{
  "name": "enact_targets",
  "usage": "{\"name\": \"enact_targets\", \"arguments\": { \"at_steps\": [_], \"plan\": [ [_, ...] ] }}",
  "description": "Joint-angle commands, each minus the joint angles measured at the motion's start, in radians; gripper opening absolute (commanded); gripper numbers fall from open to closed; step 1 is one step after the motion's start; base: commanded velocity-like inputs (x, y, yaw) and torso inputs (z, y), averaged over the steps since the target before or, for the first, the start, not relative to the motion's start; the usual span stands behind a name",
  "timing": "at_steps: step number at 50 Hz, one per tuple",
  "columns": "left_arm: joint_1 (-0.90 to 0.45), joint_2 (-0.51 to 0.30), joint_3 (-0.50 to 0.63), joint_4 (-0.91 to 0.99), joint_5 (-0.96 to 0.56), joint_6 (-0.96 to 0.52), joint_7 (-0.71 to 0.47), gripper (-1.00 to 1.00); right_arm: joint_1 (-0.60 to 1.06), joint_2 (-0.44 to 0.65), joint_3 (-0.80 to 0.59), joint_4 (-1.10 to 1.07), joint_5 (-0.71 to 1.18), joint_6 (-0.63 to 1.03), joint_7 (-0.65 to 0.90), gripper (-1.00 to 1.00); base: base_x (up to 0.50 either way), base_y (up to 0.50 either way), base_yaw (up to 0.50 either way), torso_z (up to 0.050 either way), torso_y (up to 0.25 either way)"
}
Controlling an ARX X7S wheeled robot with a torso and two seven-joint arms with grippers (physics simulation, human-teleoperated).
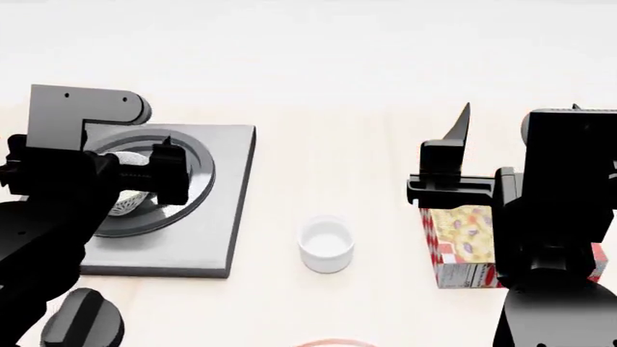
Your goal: Pick the akita bowl on the stove and place it on the plate.
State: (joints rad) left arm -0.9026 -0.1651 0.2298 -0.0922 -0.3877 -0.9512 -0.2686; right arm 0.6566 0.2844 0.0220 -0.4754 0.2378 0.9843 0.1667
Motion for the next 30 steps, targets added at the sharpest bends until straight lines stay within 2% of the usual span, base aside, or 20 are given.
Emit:
{"name": "enact_targets", "arguments": {
  "at_steps": [1, 19, 30],
  "plan": [
    [0.000, 0.015, -0.020, -0.001, 0.000, 0.004, 0.016, 1.00, -0.002, -0.014, 0.020, 0.000, -0.010, -0.002, -0.014, 1.00, 0.27, 0.00, 0.00, 0.000, 0.000],
    [0.001, 0.003, -0.009, 0.014, -0.012, -0.003, 0.010, 1.00, -0.003, -0.008, 0.012, 0.004, -0.010, -0.010, -0.006, 1.00, 0.27, 0.00, 0.00, 0.000, 0.001],
    [-0.134, -0.014, -0.003, -0.022, -0.011, -0.071, 0.005, 1.00, -0.003, -0.006, 0.008, 0.002, -0.004, -0.002, -0.004, 1.00, 0.03, 0.00, 0.00, 0.000, 0.000]
  ]
}}
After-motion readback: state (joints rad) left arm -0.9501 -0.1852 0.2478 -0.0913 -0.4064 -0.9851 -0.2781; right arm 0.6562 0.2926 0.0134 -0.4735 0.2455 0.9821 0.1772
